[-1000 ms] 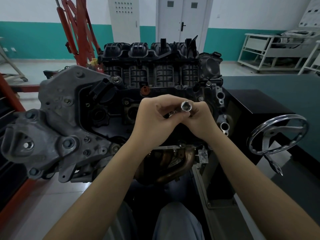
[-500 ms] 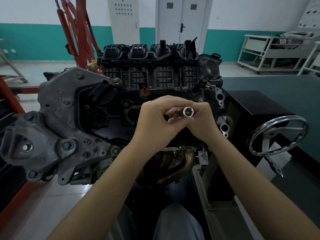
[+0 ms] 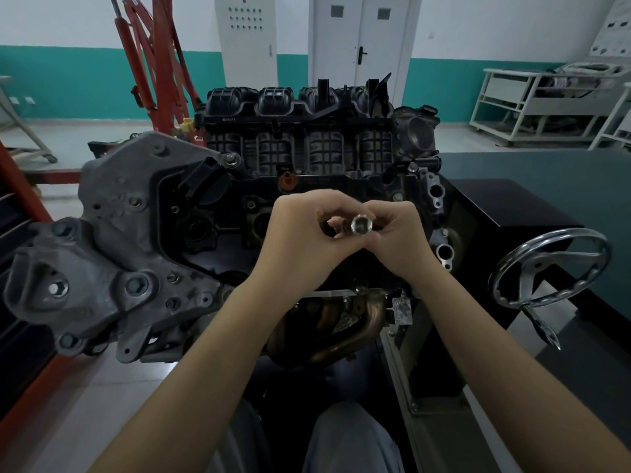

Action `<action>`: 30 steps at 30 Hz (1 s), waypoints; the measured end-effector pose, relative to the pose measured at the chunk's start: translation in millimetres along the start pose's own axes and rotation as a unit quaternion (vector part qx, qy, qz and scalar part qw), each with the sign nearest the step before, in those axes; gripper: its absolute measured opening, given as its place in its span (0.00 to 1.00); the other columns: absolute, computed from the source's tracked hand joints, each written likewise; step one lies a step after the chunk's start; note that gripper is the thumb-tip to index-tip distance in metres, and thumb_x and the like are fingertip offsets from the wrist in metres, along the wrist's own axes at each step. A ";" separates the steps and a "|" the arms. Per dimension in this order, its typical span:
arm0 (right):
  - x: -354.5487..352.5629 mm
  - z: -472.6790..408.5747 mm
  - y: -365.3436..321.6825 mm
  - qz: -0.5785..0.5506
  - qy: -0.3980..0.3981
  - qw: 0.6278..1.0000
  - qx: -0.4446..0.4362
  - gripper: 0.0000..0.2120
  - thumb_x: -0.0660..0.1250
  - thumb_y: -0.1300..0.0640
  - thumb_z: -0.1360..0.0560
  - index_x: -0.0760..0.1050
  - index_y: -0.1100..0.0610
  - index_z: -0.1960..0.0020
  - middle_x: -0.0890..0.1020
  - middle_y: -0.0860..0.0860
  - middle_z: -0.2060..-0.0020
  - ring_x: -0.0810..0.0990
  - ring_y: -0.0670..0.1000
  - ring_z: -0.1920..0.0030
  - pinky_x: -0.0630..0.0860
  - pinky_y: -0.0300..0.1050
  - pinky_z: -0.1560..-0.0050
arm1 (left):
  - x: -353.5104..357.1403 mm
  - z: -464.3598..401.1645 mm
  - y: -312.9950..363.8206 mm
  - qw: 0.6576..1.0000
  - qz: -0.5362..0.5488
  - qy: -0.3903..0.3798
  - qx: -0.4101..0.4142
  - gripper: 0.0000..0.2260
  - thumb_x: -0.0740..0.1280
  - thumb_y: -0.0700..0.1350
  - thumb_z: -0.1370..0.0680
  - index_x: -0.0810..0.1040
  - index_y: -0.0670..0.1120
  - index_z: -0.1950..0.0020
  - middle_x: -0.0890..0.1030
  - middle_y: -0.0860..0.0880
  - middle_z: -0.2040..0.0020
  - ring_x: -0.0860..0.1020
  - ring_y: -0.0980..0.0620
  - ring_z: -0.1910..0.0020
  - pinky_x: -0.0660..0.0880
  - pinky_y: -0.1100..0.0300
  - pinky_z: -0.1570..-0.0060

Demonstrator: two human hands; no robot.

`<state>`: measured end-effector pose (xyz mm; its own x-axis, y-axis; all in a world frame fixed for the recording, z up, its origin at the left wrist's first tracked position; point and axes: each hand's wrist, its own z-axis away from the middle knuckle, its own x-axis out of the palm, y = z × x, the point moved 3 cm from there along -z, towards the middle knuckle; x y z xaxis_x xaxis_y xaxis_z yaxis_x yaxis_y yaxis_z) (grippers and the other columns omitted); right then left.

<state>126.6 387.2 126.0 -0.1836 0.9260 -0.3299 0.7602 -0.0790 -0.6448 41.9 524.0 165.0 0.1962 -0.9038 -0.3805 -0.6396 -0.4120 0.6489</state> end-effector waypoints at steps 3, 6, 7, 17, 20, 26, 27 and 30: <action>3.1 0.6 -9.0 0.008 -0.023 1.000 -0.015 0.08 0.71 0.58 0.29 0.79 0.52 0.50 0.83 0.37 0.58 0.82 0.38 0.54 0.75 0.31 0.53 | 0.9 0.3 -0.8 1.000 0.021 0.021 -0.004 0.09 0.75 0.35 0.30 0.84 0.45 0.52 0.85 0.52 0.55 0.83 0.58 0.54 0.80 0.57 0.49; 4.4 1.0 -10.3 -0.003 -0.029 1.000 -0.006 0.08 0.69 0.58 0.29 0.80 0.46 0.54 0.81 0.31 0.60 0.81 0.34 0.56 0.73 0.28 0.55 | 2.0 0.1 -1.9 0.996 0.082 -0.004 -0.016 0.13 0.72 0.31 0.29 0.83 0.44 0.48 0.85 0.50 0.53 0.83 0.55 0.50 0.79 0.56 0.45; 3.9 1.1 -8.1 -0.002 -0.019 1.000 -0.006 0.08 0.71 0.60 0.29 0.81 0.49 0.53 0.82 0.32 0.61 0.81 0.34 0.56 0.74 0.28 0.55 | 2.4 0.1 -1.4 0.996 0.086 -0.010 -0.011 0.13 0.72 0.30 0.29 0.83 0.43 0.48 0.85 0.49 0.52 0.83 0.54 0.49 0.79 0.56 0.45; 4.7 0.1 -7.4 0.005 -0.024 1.000 -0.012 0.08 0.70 0.59 0.28 0.81 0.50 0.51 0.82 0.34 0.60 0.81 0.37 0.56 0.74 0.30 0.54 | 0.9 0.1 -3.4 0.994 0.105 0.004 -0.002 0.13 0.72 0.30 0.29 0.82 0.45 0.49 0.84 0.50 0.53 0.83 0.53 0.50 0.79 0.55 0.45; 2.4 -0.1 -0.8 0.020 -0.007 1.000 -0.005 0.09 0.73 0.66 0.30 0.82 0.59 0.50 0.84 0.46 0.58 0.84 0.43 0.55 0.77 0.37 0.53 | 2.1 -0.1 -2.9 0.997 0.071 0.008 -0.001 0.11 0.75 0.33 0.31 0.83 0.41 0.51 0.85 0.48 0.54 0.83 0.54 0.51 0.80 0.55 0.47; 3.6 0.5 -8.4 0.013 -0.014 1.000 -0.023 0.09 0.71 0.60 0.28 0.81 0.53 0.48 0.83 0.38 0.56 0.82 0.39 0.53 0.75 0.32 0.51 | 3.9 -0.1 1.1 0.998 0.043 0.052 0.005 0.10 0.75 0.34 0.30 0.83 0.45 0.51 0.84 0.53 0.55 0.82 0.58 0.53 0.79 0.62 0.49; 4.4 0.7 -9.9 0.014 -0.015 0.999 -0.025 0.10 0.69 0.58 0.28 0.80 0.50 0.48 0.82 0.34 0.58 0.82 0.37 0.54 0.74 0.30 0.53 | 4.2 -0.4 0.4 0.998 0.058 0.036 0.001 0.11 0.74 0.33 0.29 0.83 0.44 0.50 0.84 0.51 0.54 0.82 0.57 0.52 0.79 0.61 0.48; 3.7 0.0 -6.2 0.008 -0.002 1.000 -0.012 0.08 0.71 0.60 0.30 0.81 0.50 0.52 0.83 0.35 0.60 0.83 0.38 0.55 0.75 0.32 0.54 | 4.3 -0.4 -0.1 0.997 0.077 0.006 -0.009 0.12 0.73 0.32 0.29 0.82 0.42 0.48 0.84 0.48 0.52 0.82 0.53 0.49 0.79 0.55 0.45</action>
<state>121.2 391.1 128.8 -0.1731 0.9231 -0.3435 0.7782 -0.0856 -0.6221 43.1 520.1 163.6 0.1060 -0.9578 -0.2672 -0.6492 -0.2702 0.7110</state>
